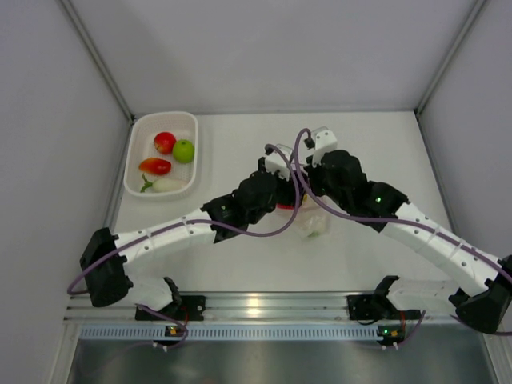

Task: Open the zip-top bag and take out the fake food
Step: Pick up the fake fruit from the zipper food storage bag.

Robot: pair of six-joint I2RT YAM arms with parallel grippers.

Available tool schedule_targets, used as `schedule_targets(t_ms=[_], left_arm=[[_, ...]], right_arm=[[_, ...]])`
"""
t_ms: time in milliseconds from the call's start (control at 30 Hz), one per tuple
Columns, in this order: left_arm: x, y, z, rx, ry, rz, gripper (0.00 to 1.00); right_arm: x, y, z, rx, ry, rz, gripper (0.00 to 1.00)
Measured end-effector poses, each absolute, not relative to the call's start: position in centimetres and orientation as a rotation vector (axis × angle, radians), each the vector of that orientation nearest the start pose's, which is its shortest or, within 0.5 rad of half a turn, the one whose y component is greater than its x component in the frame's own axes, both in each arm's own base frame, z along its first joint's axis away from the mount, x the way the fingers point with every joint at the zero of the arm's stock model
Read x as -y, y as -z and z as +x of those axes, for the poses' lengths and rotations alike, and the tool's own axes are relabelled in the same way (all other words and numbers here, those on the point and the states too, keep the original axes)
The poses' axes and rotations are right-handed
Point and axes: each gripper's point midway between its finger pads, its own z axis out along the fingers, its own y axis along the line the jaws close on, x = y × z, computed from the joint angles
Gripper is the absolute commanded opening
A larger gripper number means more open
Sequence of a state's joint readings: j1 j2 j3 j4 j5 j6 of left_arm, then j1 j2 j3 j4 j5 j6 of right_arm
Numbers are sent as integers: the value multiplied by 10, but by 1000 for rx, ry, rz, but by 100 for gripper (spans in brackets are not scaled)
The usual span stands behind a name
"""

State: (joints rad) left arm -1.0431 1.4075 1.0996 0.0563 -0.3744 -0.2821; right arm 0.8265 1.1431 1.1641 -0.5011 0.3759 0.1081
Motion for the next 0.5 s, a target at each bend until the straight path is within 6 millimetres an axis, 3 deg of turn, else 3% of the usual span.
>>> schedule_targets(t_ms=[267, 500], left_arm=[[349, -304, 265, -1719, 679, 347, 0], [332, -353, 246, -1623, 805, 303, 0]], right_arm=[[-207, -273, 282, -1957, -172, -450, 0], [-202, -274, 285, -1955, -138, -418, 0]])
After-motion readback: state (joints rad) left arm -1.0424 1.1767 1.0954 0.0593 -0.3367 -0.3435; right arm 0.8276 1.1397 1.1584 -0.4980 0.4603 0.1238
